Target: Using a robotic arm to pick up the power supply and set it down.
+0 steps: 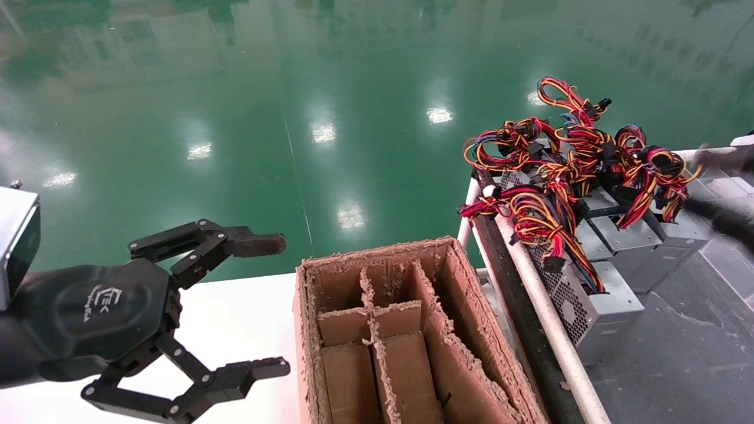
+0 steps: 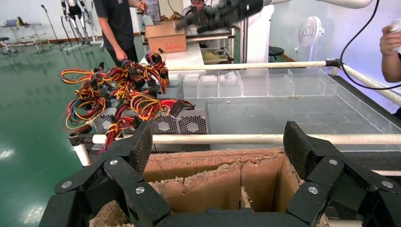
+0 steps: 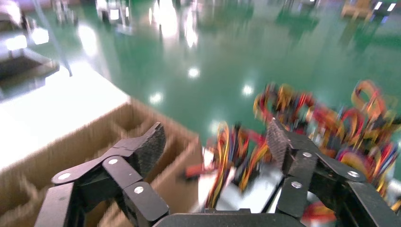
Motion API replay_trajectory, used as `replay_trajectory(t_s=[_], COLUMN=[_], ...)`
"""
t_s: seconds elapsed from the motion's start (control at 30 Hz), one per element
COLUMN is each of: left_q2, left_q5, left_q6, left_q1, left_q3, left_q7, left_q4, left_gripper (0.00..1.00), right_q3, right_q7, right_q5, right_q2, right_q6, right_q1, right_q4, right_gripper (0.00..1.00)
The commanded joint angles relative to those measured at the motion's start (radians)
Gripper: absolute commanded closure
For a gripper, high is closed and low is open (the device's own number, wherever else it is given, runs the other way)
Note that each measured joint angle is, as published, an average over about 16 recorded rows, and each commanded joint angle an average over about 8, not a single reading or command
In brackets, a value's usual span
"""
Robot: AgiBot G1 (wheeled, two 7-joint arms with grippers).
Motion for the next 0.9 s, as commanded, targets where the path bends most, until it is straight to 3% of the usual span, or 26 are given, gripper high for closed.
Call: replay_trajectory(t_s=[0.03,0.23,0.9], left_q2=[0.000,0.000,0.000], left_q5=[0.000,0.000,0.000], left_q6=[0.000,0.000,0.000], left_q1=[0.000,0.000,0.000], left_q3=[0.000,0.000,0.000], left_q7=[0.000,0.000,0.000], left_q4=[0.000,0.000,0.000], left_gripper=[0.00,0.00,0.00], right_q3=[0.007,0.032,0.165], right_q7=[0.002,0.002,0.050], right_q5=[0.039,0.081,0.021], right_q2=[0.002,-0.005,-0.085], right_q6=[-0.002,-0.002,0.029], right_q1=[-0.004,-0.030,-0.173], right_q4=[-0.013,0.007,0.244], right_gripper=[0.00,0.00,0.00])
